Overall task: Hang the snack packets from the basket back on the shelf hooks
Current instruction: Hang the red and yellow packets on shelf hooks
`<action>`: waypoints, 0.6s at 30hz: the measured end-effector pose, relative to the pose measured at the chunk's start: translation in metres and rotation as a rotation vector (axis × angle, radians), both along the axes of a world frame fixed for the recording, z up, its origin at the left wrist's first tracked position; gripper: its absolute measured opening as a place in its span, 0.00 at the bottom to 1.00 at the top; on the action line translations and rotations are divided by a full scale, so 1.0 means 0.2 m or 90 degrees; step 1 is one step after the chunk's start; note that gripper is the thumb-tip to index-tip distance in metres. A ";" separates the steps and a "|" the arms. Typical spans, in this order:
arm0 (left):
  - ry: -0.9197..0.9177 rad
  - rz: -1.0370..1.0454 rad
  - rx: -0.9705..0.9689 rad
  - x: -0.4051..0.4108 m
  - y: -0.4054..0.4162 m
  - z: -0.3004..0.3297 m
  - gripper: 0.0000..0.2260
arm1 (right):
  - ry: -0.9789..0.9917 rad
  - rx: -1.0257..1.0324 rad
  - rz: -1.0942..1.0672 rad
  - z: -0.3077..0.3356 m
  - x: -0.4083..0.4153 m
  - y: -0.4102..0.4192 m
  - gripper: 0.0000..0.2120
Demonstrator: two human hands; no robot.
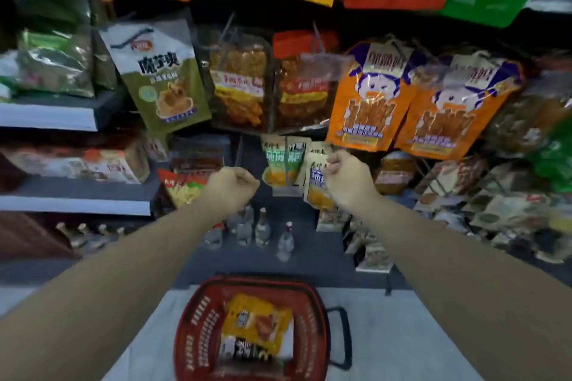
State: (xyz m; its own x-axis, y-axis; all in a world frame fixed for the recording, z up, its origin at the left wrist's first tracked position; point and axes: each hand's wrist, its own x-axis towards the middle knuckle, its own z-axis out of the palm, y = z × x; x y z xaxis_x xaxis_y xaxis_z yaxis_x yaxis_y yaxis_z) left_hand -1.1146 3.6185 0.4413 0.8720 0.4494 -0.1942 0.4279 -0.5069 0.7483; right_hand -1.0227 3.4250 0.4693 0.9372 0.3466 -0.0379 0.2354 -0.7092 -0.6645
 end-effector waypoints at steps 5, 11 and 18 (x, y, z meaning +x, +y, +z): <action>0.156 -0.027 0.001 -0.15 0.12 -0.67 0.16 | 0.096 -0.103 0.021 -0.60 -0.09 0.07 0.09; 0.313 -0.013 0.027 -0.46 0.15 -1.43 0.11 | 0.237 -0.225 0.041 -1.47 -0.33 0.09 0.08; 0.439 -0.012 0.009 -0.60 0.14 -2.37 0.10 | 0.289 -0.288 0.069 -2.34 -0.37 0.17 0.09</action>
State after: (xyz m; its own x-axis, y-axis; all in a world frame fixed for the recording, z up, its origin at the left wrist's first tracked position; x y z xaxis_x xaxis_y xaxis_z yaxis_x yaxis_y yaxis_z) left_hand -1.2345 3.6462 -0.0329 0.5594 0.4416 -0.7015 0.7947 -0.5263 0.3024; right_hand -1.0968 3.4587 0.0006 0.7546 0.2949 -0.5861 0.0872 -0.9305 -0.3559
